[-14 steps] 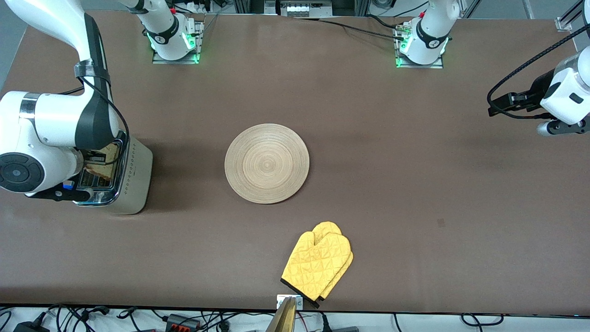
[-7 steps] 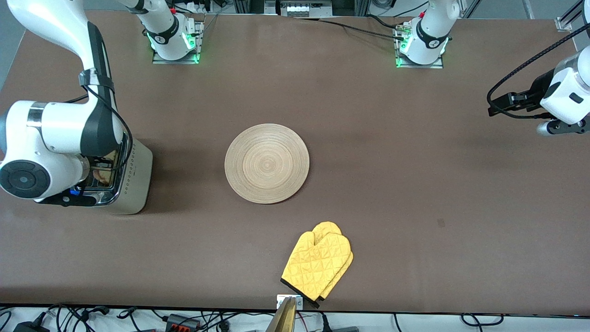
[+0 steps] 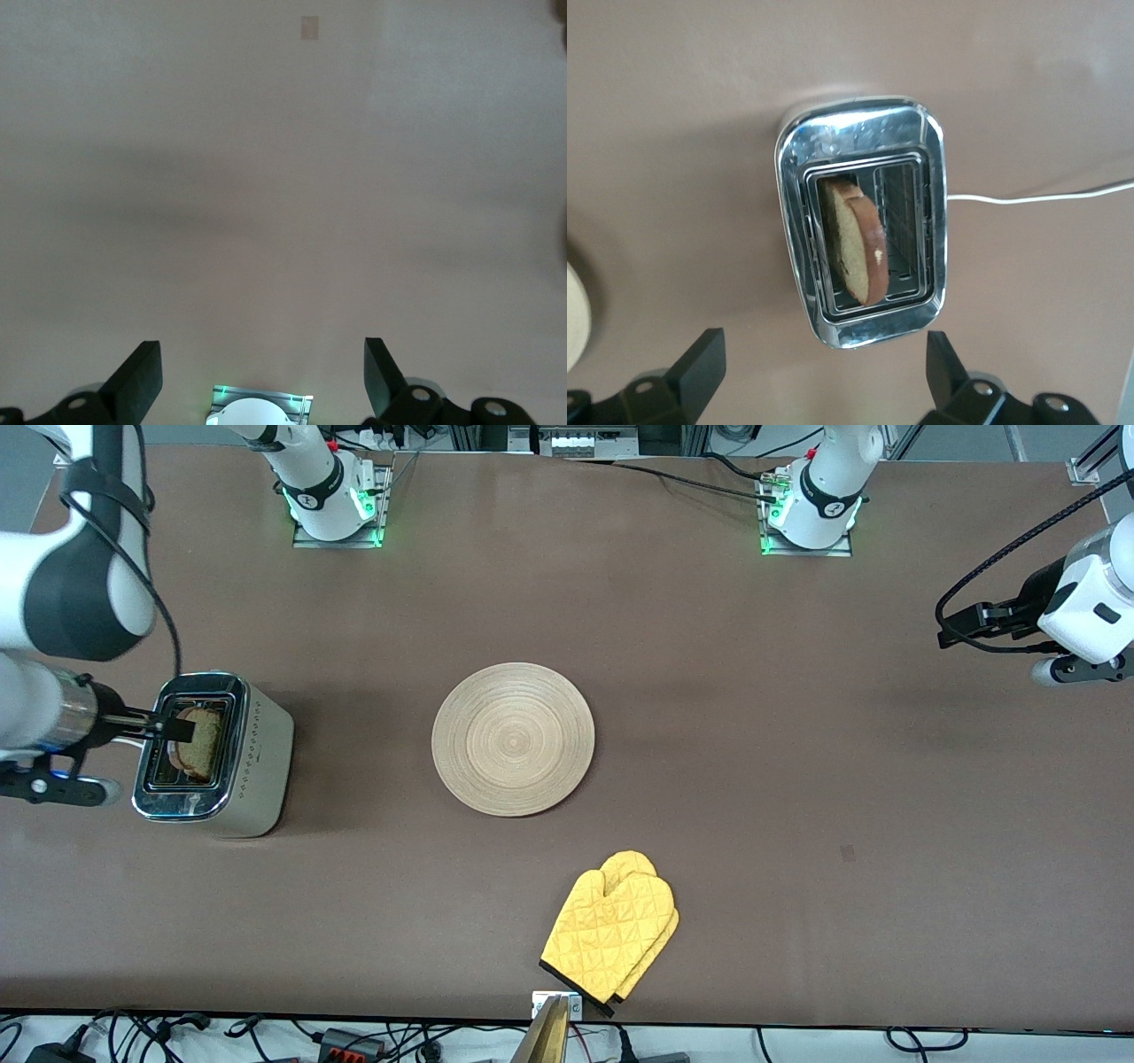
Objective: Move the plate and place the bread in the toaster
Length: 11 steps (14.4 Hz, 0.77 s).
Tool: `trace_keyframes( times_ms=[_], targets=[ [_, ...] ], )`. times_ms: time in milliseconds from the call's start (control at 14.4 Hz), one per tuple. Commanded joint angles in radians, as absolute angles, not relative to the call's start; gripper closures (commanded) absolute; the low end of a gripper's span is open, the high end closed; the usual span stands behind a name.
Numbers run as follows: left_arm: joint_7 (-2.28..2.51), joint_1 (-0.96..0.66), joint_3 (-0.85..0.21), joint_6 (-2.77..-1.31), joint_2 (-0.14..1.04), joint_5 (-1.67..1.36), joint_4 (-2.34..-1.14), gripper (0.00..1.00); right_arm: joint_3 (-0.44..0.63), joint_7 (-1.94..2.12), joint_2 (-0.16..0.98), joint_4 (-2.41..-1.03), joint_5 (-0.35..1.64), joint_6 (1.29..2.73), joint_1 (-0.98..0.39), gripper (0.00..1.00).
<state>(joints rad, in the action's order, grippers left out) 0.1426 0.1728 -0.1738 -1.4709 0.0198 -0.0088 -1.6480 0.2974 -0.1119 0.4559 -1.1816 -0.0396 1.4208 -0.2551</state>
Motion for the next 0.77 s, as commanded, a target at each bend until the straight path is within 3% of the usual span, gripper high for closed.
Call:
trace_keyframes(
  times_ms=[0, 279, 696],
  targets=[
    [0.138, 0.172, -0.172, -1.463, -0.003, -0.021, -1.664, 0.00, 0.298, -0.068, 0.437, -1.154, -0.012, 1.425, -0.238, 0.00],
    [0.138, 0.172, -0.172, -1.462, -0.005, -0.021, -1.666, 0.00, 0.290, -0.038, 0.416, -1.155, 0.170, 1.466, -0.174, 0.00],
    [0.137, 0.173, -0.170, -1.462, -0.003, -0.021, -1.666, 0.00, 0.296, -0.012, 0.416, -1.154, 0.175, 1.479, -0.175, 0.00]
  ],
)
